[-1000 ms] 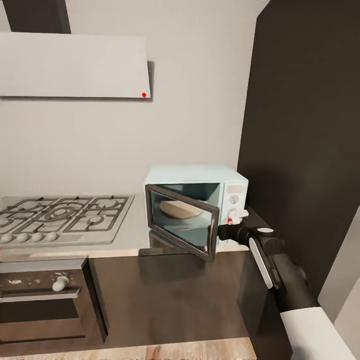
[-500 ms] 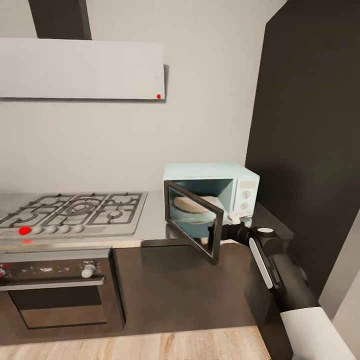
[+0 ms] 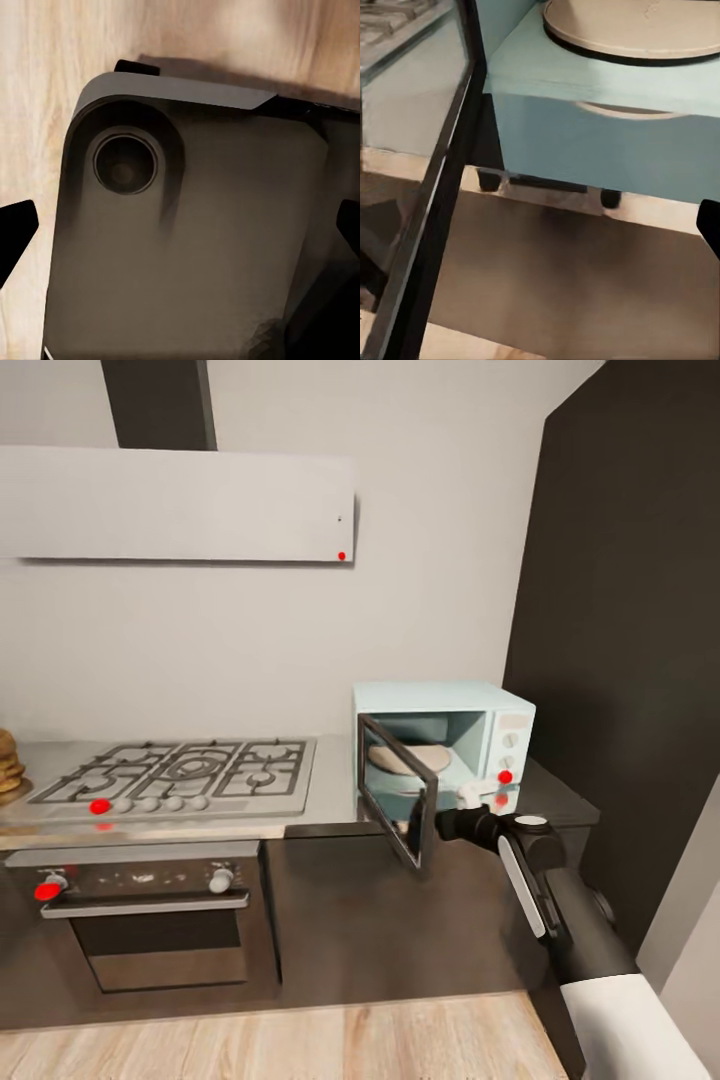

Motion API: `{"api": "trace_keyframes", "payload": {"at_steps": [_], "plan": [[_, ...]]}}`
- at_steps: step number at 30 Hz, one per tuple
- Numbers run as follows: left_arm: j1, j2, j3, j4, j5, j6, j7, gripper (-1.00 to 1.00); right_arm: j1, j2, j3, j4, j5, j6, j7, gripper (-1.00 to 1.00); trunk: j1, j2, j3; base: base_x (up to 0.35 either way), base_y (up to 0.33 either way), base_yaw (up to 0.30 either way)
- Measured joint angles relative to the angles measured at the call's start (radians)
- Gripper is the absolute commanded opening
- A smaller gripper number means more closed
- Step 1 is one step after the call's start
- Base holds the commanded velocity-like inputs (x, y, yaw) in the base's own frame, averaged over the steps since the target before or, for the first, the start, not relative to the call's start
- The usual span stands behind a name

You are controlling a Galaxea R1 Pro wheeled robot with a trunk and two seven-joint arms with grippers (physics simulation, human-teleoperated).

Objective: In the kitchen, take the popcorn bag from the countertop, put it into the microwave, and heat it until the popcorn is cooked so the cooked popcorn ends up inside the bag.

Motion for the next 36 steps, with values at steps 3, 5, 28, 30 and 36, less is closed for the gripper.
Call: {"api": "trace_keyframes", "payload": {"at_steps": [3,5,28,30,36], "plan": [[0.0,0.0,0.0,0.0,0.0,0.0,-0.001,1.0,0.0,0.0,0.0,0.0,0.0,0.0,0.0,1.0,0.0,0.0,0.0,-0.166,0.188,0.0],[0.0,0.0,0.0,0.0,0.0,0.0,-0.001,1.0,0.0,0.0,0.0,0.0,0.0,0.0,0.002,1.0,0.0,0.0,0.0,-0.166,0.187,0.0],[0.0,0.0,0.0,0.0,0.0,0.0,0.0,1.0,0.0,0.0,-0.093,0.001,0.027,-0.007,-0.006,1.0,0.0,0.0,0.0,-0.158,0.169,0.0],[0.0,0.0,0.0,-0.001,0.0,0.0,-0.001,1.0,0.0,-0.001,-0.092,0.002,0.024,-0.015,-0.014,1.0,0.0,0.0,0.0,-0.019,0.018,0.0],[0.0,0.0,0.0,-0.001,0.001,0.0,-0.001,1.0,0.0,-0.008,-0.142,0.007,-0.006,-0.038,-0.012,1.0,0.0,0.0,0.0,-0.003,0.003,0.0]]}}
